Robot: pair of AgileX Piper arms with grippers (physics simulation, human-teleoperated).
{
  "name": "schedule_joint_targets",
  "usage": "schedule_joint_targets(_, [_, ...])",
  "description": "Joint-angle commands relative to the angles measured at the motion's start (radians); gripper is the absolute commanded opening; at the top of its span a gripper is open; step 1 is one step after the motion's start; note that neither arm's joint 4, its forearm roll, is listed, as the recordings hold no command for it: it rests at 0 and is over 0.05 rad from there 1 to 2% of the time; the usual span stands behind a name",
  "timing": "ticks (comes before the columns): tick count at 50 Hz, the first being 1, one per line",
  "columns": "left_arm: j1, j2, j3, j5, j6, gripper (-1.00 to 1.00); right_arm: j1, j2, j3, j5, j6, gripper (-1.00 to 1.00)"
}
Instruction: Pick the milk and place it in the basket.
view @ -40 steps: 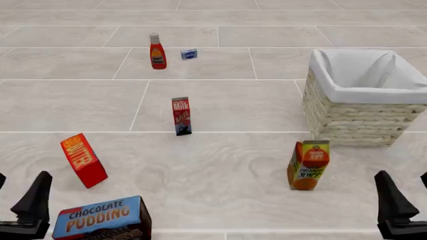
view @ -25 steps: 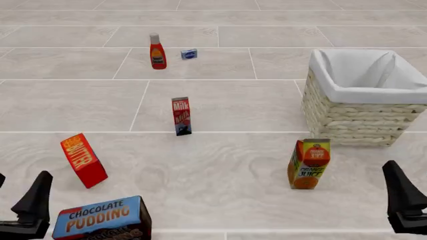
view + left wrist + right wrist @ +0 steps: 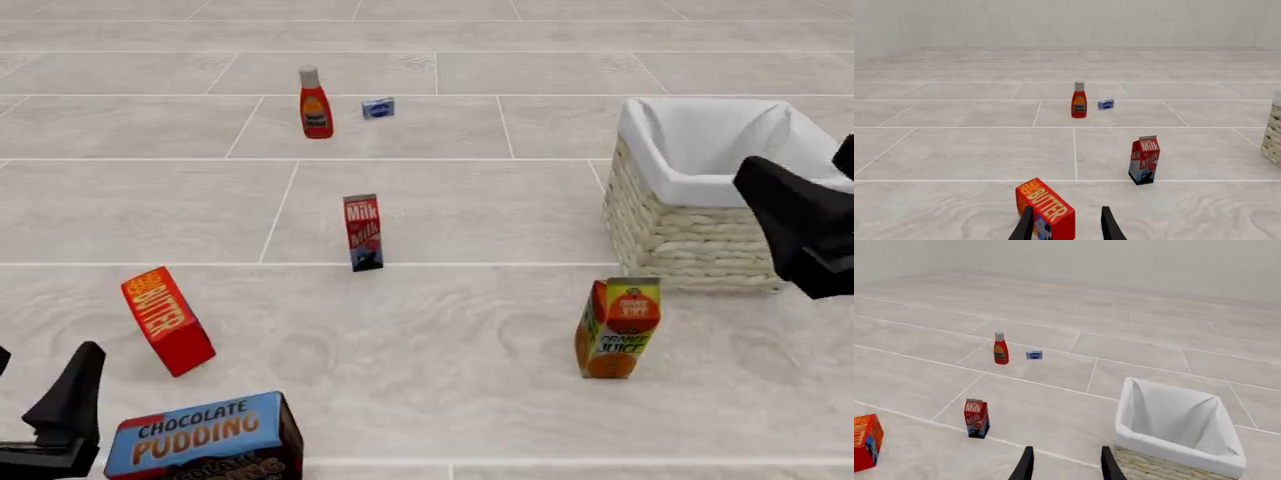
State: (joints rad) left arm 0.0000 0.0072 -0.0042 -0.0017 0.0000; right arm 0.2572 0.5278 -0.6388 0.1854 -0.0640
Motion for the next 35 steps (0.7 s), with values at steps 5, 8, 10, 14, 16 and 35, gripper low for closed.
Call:
schedule_joint_targets(5, [0.0, 0.0, 0.0, 0.0, 0.0, 1.0, 0.14, 0.402, -0.343, 0.03, -0.003, 1.0])
schedule_joint_targets(8, [0.0, 0.0, 0.0, 0.0, 0.0, 1.0, 0.179, 0.484, -0.41, 0.041, 0.039, 1.0])
schedule_joint_targets(10, [0.0, 0.0, 0.0, 0.0, 0.0, 1.0, 0.216, 0.538, -0.454, 0.044, 0.064, 1.0])
schedule_joint_targets(14, [0.0, 0.0, 0.0, 0.0, 0.0, 1.0, 0.261, 0.667, -0.562, 0.062, 0.082, 1.0])
schedule_joint_targets(16, [0.0, 0.0, 0.0, 0.0, 0.0, 1.0, 0.248, 0.734, -0.612, 0.09, 0.085, 1.0])
schedule_joint_targets(35, [0.0, 0.0, 0.0, 0.0, 0.0, 1.0, 0.301, 1.075, -0.899, 0.151, 0.16, 1.0])
